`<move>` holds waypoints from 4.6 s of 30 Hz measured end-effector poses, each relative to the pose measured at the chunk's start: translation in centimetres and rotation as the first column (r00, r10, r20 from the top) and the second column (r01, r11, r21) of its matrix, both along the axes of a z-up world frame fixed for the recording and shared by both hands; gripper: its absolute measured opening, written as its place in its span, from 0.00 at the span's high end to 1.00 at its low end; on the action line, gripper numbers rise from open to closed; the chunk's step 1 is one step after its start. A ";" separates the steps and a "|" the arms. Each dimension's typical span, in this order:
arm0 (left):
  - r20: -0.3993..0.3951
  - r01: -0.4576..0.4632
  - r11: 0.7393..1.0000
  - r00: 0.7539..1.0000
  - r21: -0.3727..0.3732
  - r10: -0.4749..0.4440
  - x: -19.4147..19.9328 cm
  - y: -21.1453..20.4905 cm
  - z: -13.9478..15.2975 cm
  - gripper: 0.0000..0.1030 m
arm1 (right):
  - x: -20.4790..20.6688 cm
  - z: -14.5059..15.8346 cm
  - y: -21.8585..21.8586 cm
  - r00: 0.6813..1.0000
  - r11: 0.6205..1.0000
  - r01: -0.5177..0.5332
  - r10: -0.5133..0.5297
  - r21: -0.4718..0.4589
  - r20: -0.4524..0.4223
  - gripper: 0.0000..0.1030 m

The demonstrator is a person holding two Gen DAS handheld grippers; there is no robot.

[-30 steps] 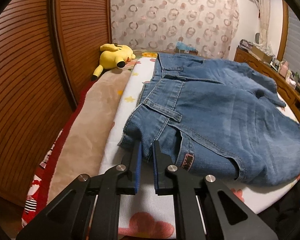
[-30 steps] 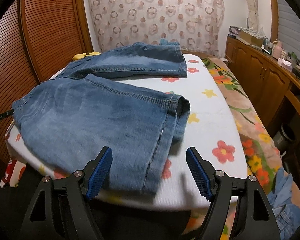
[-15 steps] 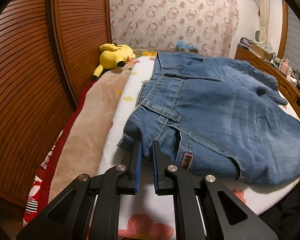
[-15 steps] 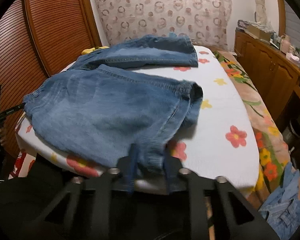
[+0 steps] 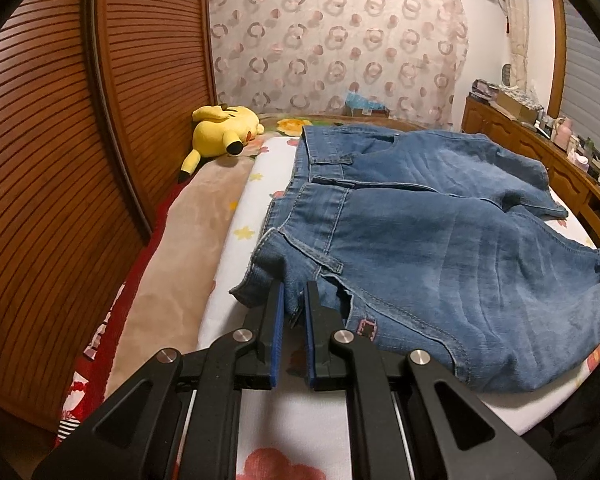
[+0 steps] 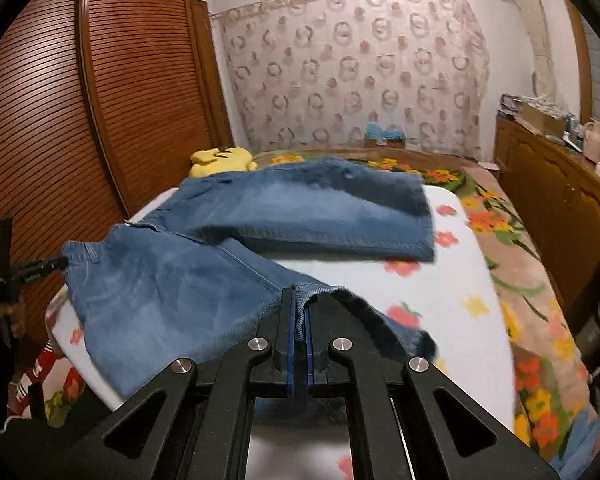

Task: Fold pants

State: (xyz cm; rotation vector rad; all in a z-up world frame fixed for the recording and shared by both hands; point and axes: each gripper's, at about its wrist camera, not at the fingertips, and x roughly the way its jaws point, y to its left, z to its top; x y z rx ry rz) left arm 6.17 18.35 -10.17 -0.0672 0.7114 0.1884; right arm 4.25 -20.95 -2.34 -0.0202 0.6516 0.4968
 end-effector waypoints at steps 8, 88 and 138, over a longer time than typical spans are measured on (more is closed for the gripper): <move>-0.020 0.011 1.000 1.000 0.001 -0.011 -0.1 -0.4 -0.6 0.90 | 1.9 -4.8 1.3 0.990 0.999 -0.026 0.021 -0.036 -0.137 0.96; 0.213 0.039 0.999 0.976 0.003 -0.039 1.2 -2.7 6.2 0.95 | -3.3 2.9 -5.5 0.998 0.997 0.067 -0.066 -0.033 0.005 0.99; -0.036 0.063 0.988 0.997 -0.138 -0.069 15.1 1.6 4.4 0.55 | 13.9 0.7 -1.6 0.994 0.992 0.083 -0.089 -0.096 -0.056 0.99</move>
